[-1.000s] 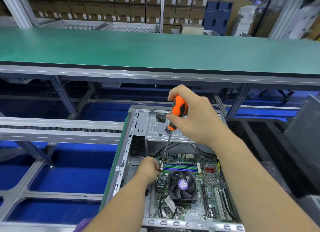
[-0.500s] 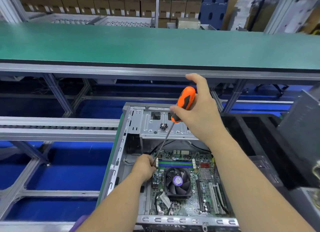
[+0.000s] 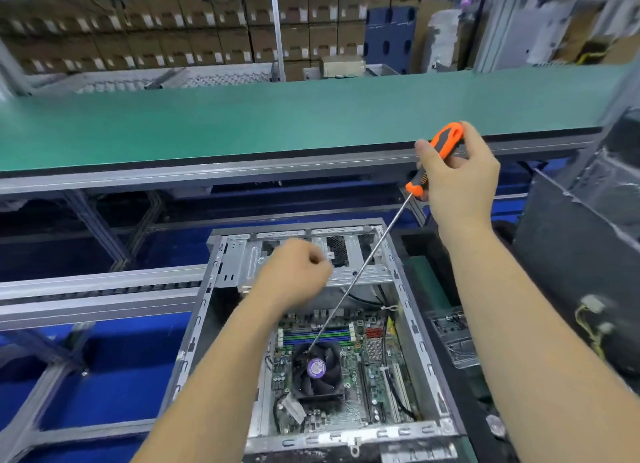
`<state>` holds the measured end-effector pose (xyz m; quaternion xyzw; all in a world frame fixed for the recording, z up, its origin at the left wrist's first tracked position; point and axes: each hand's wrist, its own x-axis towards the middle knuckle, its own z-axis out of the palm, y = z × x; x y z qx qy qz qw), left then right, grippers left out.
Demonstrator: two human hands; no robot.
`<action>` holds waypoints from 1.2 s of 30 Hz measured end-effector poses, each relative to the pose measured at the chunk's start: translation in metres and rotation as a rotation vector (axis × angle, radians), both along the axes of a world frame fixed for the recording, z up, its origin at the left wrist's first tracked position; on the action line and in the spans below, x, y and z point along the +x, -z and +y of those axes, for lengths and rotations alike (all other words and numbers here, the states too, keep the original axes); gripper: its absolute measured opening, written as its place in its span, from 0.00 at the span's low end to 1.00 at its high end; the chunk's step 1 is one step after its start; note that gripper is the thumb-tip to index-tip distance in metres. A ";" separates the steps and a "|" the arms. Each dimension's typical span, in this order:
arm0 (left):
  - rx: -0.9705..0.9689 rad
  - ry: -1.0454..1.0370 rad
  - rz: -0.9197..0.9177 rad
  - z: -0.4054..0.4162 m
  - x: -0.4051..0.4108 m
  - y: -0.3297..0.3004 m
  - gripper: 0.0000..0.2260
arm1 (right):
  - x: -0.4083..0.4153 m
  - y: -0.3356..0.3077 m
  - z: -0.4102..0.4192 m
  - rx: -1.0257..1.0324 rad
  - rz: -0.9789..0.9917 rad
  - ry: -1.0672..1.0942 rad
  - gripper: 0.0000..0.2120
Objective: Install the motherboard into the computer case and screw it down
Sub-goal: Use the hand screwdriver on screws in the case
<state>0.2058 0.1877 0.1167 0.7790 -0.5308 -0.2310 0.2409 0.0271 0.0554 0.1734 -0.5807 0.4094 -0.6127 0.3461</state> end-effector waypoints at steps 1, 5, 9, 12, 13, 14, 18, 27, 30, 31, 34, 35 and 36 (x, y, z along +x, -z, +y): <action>-0.096 0.037 0.088 -0.010 -0.019 -0.013 0.12 | -0.003 0.004 -0.002 0.010 -0.041 0.016 0.15; -0.063 0.242 0.257 -0.045 -0.092 -0.032 0.15 | -0.019 0.027 -0.010 0.183 -0.223 0.084 0.12; -0.020 0.183 0.553 -0.065 -0.136 -0.021 0.08 | -0.046 0.052 -0.022 0.412 -0.252 -0.071 0.09; -0.019 0.276 0.371 -0.078 -0.157 -0.005 0.12 | -0.068 0.084 -0.025 0.490 -0.076 -0.121 0.11; -0.015 0.302 0.301 -0.081 -0.161 0.000 0.13 | -0.076 0.094 -0.025 0.494 -0.013 -0.100 0.13; -0.024 0.309 0.239 -0.083 -0.162 0.006 0.13 | -0.082 0.106 -0.024 0.499 0.042 -0.077 0.15; -0.116 0.166 -0.176 -0.092 -0.153 0.039 0.10 | -0.091 0.154 -0.013 0.583 0.146 -0.050 0.14; -0.215 0.159 -0.445 -0.089 -0.140 0.108 0.19 | -0.069 0.224 0.003 0.676 0.500 -0.086 0.10; -0.257 0.150 -0.453 -0.087 -0.141 0.109 0.17 | -0.066 0.234 0.003 0.718 0.618 -0.115 0.10; -0.266 0.150 -0.458 -0.087 -0.141 0.109 0.15 | -0.065 0.236 0.004 0.724 0.647 -0.131 0.08; -0.251 0.143 -0.498 -0.087 -0.140 0.111 0.10 | -0.060 0.242 0.010 0.721 0.697 -0.205 0.01; -0.242 0.139 -0.501 -0.087 -0.141 0.110 0.09 | -0.058 0.243 0.010 0.716 0.710 -0.221 0.01; -0.233 0.137 -0.498 -0.088 -0.141 0.110 0.08 | -0.057 0.244 0.010 0.715 0.722 -0.224 0.05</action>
